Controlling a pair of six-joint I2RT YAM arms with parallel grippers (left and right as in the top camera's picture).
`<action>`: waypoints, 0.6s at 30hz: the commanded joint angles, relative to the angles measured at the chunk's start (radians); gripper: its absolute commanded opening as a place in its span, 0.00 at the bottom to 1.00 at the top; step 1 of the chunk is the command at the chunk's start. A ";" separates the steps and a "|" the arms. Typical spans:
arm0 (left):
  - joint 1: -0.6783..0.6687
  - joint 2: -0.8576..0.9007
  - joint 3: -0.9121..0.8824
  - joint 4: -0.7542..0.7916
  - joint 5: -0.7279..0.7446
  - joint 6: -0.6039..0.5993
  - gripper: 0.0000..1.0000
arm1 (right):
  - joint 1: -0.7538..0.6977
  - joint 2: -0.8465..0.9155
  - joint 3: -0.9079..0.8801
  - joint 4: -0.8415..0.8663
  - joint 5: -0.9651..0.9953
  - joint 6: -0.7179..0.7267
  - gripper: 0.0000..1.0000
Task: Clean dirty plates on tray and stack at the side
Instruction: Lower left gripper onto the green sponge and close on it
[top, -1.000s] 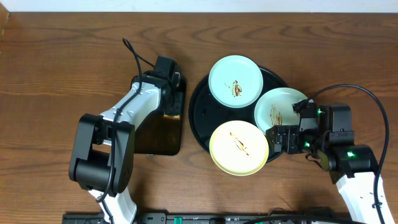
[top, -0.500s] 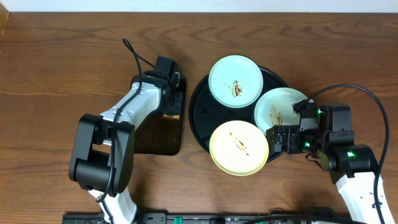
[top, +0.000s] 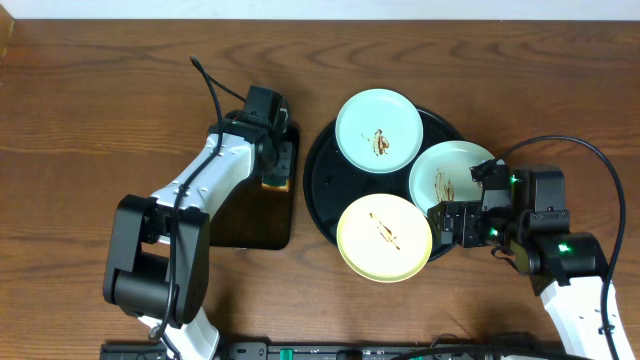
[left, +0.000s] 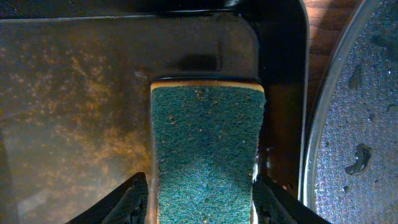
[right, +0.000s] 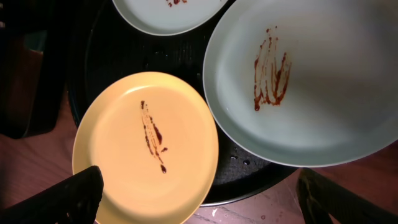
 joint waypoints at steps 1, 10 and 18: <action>-0.002 -0.016 0.005 -0.002 -0.015 0.002 0.55 | 0.008 0.000 0.014 0.000 0.003 0.008 0.97; -0.002 0.018 0.003 -0.002 0.023 0.002 0.55 | 0.008 0.000 0.014 0.000 0.003 0.008 0.97; -0.004 0.028 0.003 -0.003 0.023 0.002 0.55 | 0.008 0.000 0.014 0.000 0.003 0.008 0.97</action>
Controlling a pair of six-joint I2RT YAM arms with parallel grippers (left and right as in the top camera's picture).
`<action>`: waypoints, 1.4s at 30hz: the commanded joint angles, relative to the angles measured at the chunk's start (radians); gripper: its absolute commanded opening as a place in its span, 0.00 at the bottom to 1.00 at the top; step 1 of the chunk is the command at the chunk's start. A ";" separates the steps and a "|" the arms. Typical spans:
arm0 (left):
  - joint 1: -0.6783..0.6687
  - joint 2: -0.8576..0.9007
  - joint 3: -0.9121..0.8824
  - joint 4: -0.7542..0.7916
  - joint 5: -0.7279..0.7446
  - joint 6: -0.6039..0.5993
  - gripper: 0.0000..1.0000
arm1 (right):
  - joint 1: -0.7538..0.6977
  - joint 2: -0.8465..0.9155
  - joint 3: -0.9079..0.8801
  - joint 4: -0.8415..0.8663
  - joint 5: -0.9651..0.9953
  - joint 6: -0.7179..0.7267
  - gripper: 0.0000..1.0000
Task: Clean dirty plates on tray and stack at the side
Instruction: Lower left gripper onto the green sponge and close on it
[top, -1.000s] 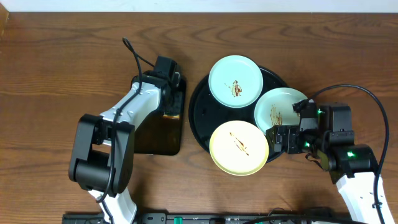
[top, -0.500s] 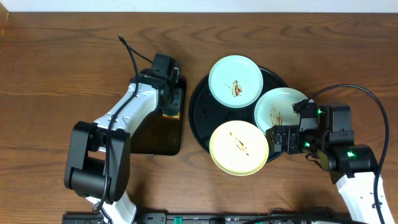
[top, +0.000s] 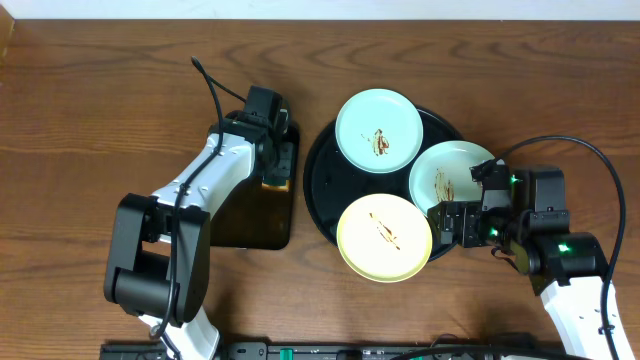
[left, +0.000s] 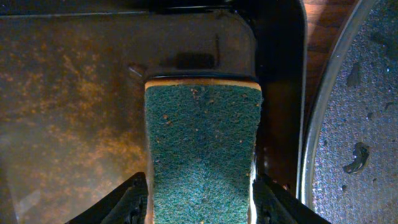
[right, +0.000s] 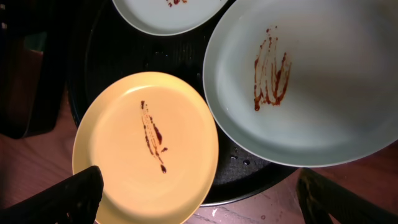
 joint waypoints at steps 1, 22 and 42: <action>-0.004 0.023 0.003 -0.003 0.009 0.002 0.55 | 0.008 0.000 0.014 0.000 0.003 0.008 0.97; -0.017 0.031 0.000 -0.002 0.005 0.003 0.50 | 0.008 0.000 0.014 -0.002 0.003 0.008 0.97; -0.017 0.037 -0.033 -0.003 -0.032 0.002 0.15 | 0.008 0.000 0.014 -0.002 0.003 0.008 0.97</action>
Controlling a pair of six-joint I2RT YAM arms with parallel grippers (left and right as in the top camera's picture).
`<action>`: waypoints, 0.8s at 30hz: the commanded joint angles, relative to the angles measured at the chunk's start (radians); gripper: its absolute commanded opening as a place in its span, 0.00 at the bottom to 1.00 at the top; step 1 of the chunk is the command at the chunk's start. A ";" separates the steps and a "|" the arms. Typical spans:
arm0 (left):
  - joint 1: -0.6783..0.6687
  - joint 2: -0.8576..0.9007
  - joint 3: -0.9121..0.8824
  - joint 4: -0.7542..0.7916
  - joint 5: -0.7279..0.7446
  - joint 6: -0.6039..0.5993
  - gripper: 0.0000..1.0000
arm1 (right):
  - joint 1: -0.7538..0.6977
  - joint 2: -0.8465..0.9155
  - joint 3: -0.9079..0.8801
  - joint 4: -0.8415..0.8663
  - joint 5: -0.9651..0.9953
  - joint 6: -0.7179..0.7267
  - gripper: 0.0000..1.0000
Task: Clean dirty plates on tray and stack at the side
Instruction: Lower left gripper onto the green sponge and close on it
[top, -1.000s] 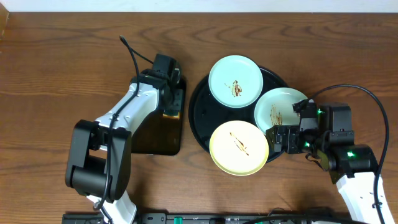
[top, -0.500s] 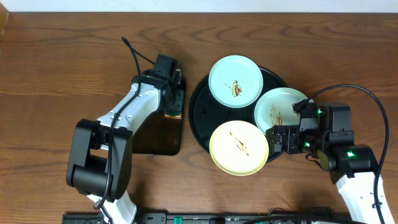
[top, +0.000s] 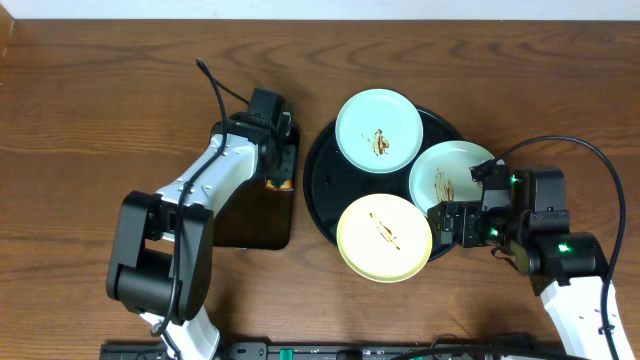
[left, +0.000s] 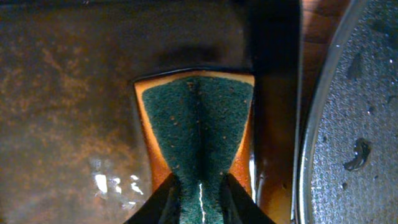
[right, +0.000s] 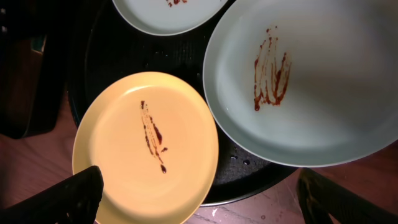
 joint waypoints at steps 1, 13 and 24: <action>-0.004 0.024 -0.027 -0.006 -0.035 0.001 0.12 | 0.008 0.000 0.014 -0.001 0.002 0.008 0.97; 0.002 -0.021 -0.010 -0.062 -0.056 0.002 0.07 | 0.008 0.000 0.014 0.001 0.004 0.008 0.97; 0.028 -0.171 -0.010 -0.209 0.004 -0.014 0.07 | 0.008 0.000 0.014 -0.001 0.056 0.008 0.96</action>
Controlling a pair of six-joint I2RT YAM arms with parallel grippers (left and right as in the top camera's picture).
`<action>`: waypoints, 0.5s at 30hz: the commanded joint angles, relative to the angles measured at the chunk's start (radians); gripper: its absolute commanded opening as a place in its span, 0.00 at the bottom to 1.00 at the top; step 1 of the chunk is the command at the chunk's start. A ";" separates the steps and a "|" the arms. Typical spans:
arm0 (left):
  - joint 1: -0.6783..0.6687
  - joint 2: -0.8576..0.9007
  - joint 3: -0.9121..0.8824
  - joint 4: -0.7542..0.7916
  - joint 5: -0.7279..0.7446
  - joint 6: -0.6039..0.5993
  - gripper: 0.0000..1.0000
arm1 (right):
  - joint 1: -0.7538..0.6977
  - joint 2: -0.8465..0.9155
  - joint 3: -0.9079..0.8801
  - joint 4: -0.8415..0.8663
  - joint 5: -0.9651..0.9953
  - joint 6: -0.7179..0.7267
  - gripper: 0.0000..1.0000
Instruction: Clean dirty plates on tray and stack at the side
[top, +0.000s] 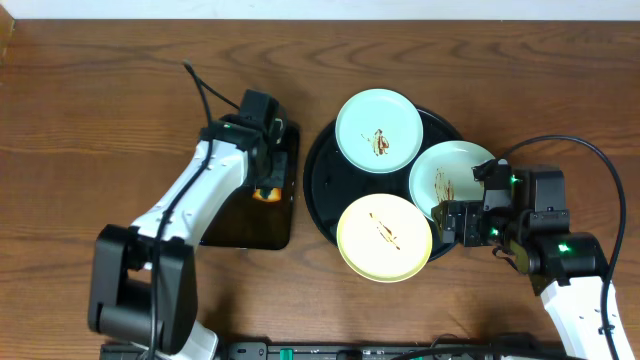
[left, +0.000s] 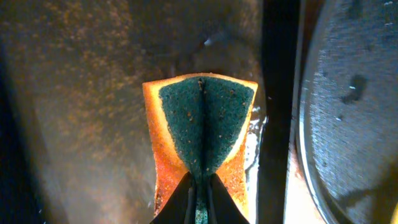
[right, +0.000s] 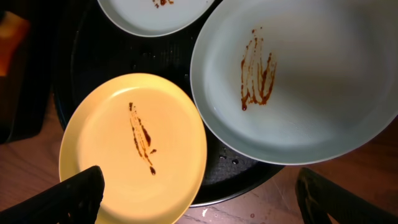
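Three sauce-streaked plates lie on the round black tray (top: 322, 180): a pale green one (top: 378, 131) at the back, another pale green one (top: 447, 172) on the right, a yellow one (top: 384, 237) in front. My left gripper (left: 199, 193) is shut on an orange sponge with a green scouring face (left: 204, 124), pinched into a fold and held above the dark rectangular tray (top: 245, 215). My right gripper (right: 199, 190) hangs open over the tray's front right rim, between the yellow plate (right: 134, 146) and the right plate (right: 292, 81).
The dark rectangular tray holds brownish water (left: 87, 93) and stands just left of the round tray. Bare wooden table (top: 90, 110) lies to the left and behind. A black cable (top: 560, 145) loops by the right arm.
The left gripper has risen with the squeezed sponge and drawn back over the rectangular tray. The right wrist view has shifted slightly; the plates have not moved.
The left gripper stood open around the sponge lying flat in the rectangular tray at the first two moments. Then it was shut on the sponge, folding it. Now the sponge hangs lifted off the tray floor. The right gripper stayed open over the plates.
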 joint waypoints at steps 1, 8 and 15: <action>0.041 -0.048 -0.007 -0.028 0.070 -0.013 0.07 | 0.008 0.000 0.014 -0.001 0.013 0.008 0.95; 0.126 -0.053 -0.007 -0.058 0.164 -0.011 0.07 | 0.008 0.006 0.014 -0.001 0.013 0.008 0.95; 0.141 -0.032 -0.033 -0.033 0.123 0.010 0.07 | 0.008 0.006 0.014 0.000 0.013 0.008 0.95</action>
